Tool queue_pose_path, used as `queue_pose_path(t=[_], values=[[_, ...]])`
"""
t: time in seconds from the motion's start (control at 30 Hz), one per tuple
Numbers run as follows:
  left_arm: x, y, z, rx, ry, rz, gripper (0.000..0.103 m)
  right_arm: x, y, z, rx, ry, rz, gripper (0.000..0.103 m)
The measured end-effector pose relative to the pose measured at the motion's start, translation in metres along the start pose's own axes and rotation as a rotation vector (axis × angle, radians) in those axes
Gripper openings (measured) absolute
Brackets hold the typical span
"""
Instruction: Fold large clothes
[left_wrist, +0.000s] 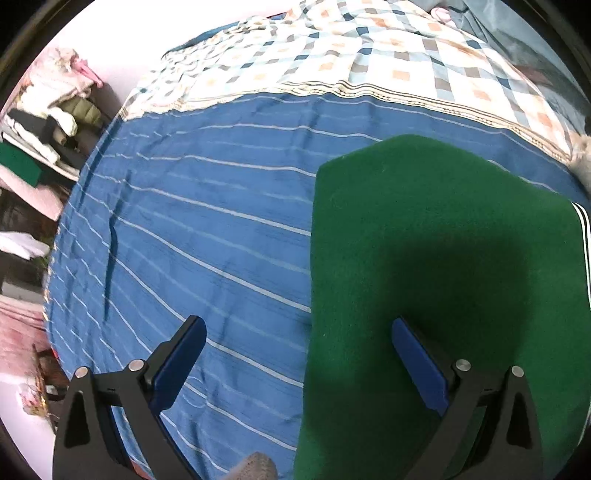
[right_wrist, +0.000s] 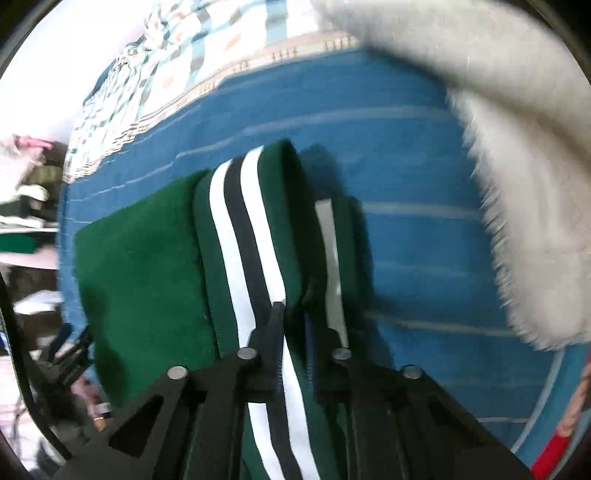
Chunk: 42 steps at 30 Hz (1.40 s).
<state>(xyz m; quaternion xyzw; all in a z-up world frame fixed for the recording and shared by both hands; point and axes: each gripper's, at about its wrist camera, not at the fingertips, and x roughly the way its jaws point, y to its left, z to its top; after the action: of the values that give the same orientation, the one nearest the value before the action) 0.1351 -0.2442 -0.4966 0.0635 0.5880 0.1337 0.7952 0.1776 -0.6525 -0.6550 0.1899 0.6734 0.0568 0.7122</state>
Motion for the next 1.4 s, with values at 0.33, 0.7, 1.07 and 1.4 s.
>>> queue_pose_path(t=[0.33, 0.7, 1.07, 1.4], values=[[-0.003, -0.003, 0.001, -0.016, 0.034, 0.009, 0.103, -0.004, -0.005, 0.011, 0.060, -0.008, -0.040, 0.008], [-0.039, -0.048, -0.038, -0.003, 0.164, -0.157, 0.103, -0.051, -0.016, -0.069, 0.107, 0.140, 0.021, 0.044], [-0.038, -0.057, -0.051, 0.022, 0.165, -0.141, 0.103, -0.045, -0.021, -0.118, 0.163, 0.141, 0.016, 0.005], [-0.032, 0.052, -0.051, -0.193, 0.159, -0.070, 0.103, -0.003, -0.065, -0.126, 0.231, 0.217, -0.113, 0.000]])
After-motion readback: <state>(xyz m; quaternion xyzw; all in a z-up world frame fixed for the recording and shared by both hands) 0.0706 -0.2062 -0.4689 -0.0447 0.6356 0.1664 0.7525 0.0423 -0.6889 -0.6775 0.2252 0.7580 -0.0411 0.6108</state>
